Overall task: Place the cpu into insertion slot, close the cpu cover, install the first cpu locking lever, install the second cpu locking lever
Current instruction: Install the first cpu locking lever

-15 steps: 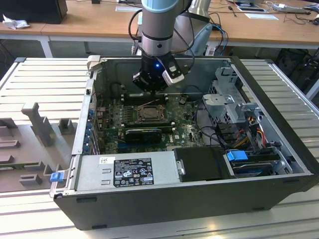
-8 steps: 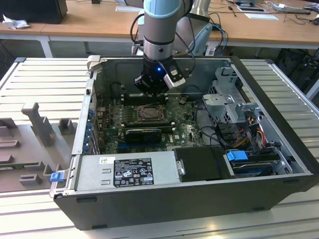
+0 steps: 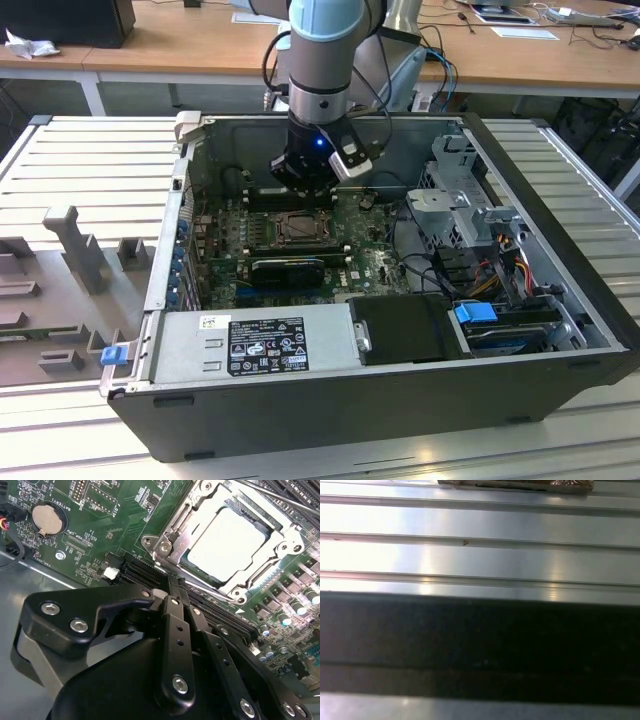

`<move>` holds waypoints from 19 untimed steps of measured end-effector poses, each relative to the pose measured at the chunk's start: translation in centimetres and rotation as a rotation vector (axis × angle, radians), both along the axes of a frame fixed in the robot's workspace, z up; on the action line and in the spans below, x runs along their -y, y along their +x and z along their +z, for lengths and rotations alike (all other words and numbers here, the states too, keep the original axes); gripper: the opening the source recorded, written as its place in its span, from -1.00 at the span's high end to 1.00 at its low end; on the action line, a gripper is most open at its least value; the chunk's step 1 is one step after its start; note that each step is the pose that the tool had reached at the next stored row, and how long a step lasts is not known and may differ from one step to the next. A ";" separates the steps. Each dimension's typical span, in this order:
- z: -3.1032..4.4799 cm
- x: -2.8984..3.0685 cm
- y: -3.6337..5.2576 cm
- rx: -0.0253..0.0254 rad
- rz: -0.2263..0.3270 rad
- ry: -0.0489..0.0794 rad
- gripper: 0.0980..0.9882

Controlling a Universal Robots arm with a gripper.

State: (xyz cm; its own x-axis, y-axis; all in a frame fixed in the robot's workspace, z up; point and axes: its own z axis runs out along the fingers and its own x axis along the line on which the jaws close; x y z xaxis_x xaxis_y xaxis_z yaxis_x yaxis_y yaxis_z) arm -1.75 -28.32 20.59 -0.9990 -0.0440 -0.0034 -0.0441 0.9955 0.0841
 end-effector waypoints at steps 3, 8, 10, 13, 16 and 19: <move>-0.03 0.00 0.02 0.0001 0.000 -0.003 0.98; -0.04 0.00 0.14 0.0000 0.000 -0.005 0.98; -0.05 0.00 0.19 0.0000 0.000 -0.005 0.98; -0.12 0.00 0.23 0.0001 0.000 -0.005 0.98; -0.21 0.01 0.23 -0.0001 0.000 -0.010 0.98; -0.36 -0.03 0.25 0.0007 0.000 -0.011 0.98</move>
